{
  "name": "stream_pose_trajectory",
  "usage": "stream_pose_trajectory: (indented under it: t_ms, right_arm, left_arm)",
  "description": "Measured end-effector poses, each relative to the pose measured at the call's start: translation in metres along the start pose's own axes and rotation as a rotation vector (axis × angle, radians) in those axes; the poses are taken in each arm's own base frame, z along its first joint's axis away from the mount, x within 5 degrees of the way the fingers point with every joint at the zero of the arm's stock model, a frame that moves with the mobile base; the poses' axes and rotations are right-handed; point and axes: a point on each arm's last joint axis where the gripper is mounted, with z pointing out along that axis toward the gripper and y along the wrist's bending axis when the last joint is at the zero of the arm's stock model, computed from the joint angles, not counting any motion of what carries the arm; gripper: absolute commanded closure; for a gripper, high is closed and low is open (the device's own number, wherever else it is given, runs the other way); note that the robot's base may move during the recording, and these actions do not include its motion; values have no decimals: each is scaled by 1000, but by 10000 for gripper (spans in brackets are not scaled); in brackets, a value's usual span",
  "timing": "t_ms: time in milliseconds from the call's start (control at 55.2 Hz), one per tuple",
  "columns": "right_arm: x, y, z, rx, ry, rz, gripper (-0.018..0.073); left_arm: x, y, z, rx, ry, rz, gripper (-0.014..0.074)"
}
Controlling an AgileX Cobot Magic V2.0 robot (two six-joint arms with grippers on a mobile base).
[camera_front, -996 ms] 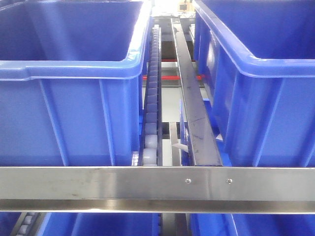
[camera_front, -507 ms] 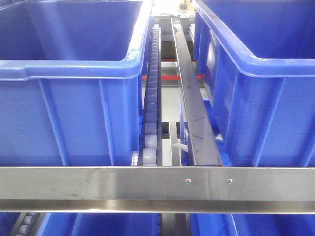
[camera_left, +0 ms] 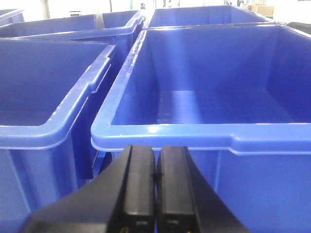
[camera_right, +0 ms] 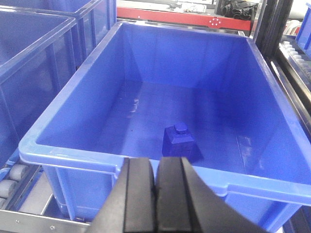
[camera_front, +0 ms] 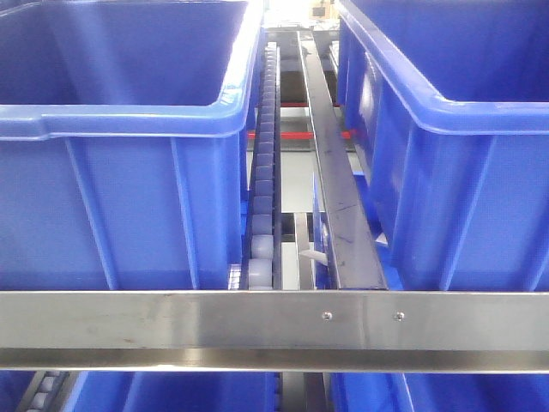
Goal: Pick and sort blue part to right shelf
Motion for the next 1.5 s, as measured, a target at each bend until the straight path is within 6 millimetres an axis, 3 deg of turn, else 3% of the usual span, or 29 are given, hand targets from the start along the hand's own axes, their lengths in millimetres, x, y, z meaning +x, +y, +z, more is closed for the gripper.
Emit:
stream_pose_trajectory:
  t_ms: [435,652,888,1504]
  right_arm:
    - [7,-2,7,19,-25,-2,496]
    - [53,-10,35,85,-49,-27,496]
    - [97,-14,49,124,-72,-9,496]
    - [97,-14,50,119,-87,21,496]
  left_arm:
    - [0,0,0,0,0,0,472]
    - [0,0,0,0,0,0,472]
    - [0,0,0,0,0,0,472]
    - [0,0,0,0,0,-2,472]
